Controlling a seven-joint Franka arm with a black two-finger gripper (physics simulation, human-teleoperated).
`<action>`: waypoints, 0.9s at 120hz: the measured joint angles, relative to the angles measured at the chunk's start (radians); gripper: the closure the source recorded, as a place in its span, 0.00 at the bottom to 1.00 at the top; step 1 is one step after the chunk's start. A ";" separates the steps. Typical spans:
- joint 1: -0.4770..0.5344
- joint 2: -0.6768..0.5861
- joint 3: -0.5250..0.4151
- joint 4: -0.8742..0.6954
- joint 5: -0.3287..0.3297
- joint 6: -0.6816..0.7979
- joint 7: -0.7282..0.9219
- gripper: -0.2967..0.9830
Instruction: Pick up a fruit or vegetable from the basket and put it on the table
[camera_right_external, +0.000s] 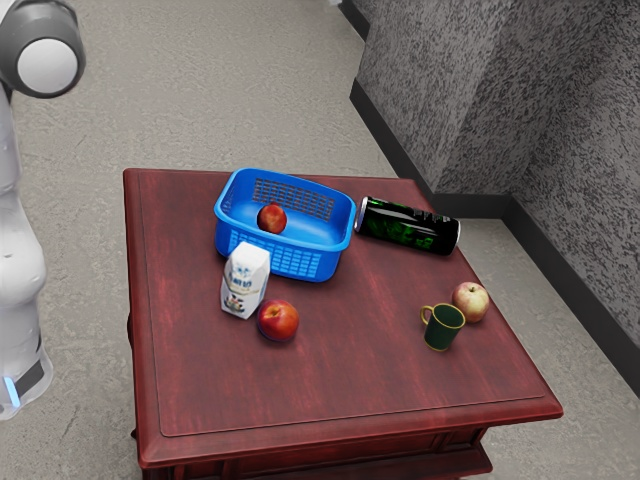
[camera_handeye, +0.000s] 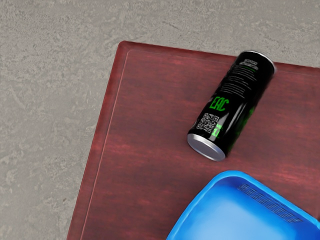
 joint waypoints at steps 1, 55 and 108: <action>-0.005 0.000 -0.004 0.002 0.000 0.000 -0.001 0.25; -0.126 0.138 0.175 -0.023 0.066 -0.035 -0.032 0.25; 0.311 -0.605 -0.270 -0.858 0.148 0.070 -0.113 0.25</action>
